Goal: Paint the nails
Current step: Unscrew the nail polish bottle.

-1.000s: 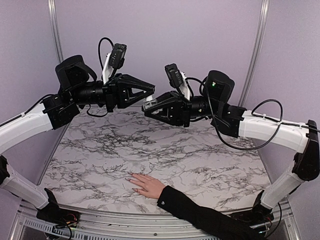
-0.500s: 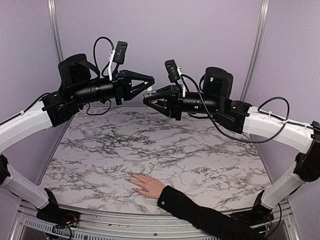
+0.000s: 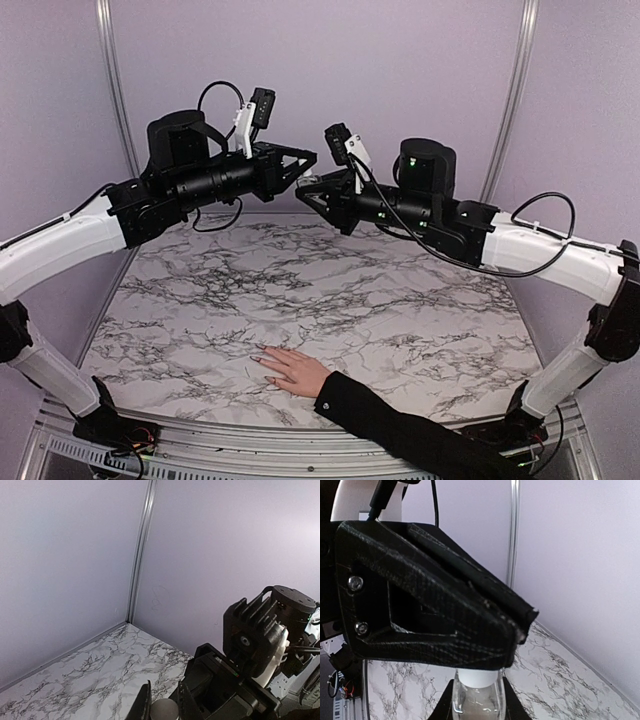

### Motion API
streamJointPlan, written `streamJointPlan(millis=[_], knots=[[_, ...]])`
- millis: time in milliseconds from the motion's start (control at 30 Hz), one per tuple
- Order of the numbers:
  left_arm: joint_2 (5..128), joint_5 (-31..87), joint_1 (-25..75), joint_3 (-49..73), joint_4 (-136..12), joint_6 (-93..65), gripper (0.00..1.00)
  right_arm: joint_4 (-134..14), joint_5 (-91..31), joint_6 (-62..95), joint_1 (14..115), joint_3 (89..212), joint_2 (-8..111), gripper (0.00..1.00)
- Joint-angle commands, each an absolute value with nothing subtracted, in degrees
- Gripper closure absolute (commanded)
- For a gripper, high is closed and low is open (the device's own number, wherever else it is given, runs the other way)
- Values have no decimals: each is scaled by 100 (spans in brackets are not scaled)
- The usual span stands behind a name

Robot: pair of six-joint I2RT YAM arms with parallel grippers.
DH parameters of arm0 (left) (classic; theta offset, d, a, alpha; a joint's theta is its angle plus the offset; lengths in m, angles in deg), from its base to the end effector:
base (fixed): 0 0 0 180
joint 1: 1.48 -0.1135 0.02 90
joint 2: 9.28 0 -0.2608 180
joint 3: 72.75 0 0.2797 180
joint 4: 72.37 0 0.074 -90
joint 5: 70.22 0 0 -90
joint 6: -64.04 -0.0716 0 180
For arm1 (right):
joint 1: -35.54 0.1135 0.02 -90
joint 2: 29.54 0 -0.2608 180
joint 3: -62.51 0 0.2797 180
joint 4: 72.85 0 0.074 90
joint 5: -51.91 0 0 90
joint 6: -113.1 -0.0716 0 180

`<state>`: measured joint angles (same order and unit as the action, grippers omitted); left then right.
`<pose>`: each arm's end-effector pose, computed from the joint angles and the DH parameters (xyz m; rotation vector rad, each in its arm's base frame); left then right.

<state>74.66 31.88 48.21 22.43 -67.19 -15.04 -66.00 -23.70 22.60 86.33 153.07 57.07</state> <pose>0.2538 -0.3224 0.4426 0.6823 1.3924 -1.0048 0.2560 0.3419 0.3859 -0.8979 1.4376 0.8839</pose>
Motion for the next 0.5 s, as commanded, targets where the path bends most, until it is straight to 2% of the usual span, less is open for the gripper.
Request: streamJointPlan(millis=[0, 200, 467], knots=[[7758, 2917, 5106, 2376, -6491, -1252, 100, -6742, -3536, 2650, 8704, 15681, 5927, 100], [8019, 1795, 5191, 2478, -6508, -1170, 100, -6771, -4763, 3054, 9006, 15744, 6163, 100], [8350, 948, 5299, 2535, -6778, -1027, 100, -6777, -5983, 3328, 9322, 16013, 6559, 100]])
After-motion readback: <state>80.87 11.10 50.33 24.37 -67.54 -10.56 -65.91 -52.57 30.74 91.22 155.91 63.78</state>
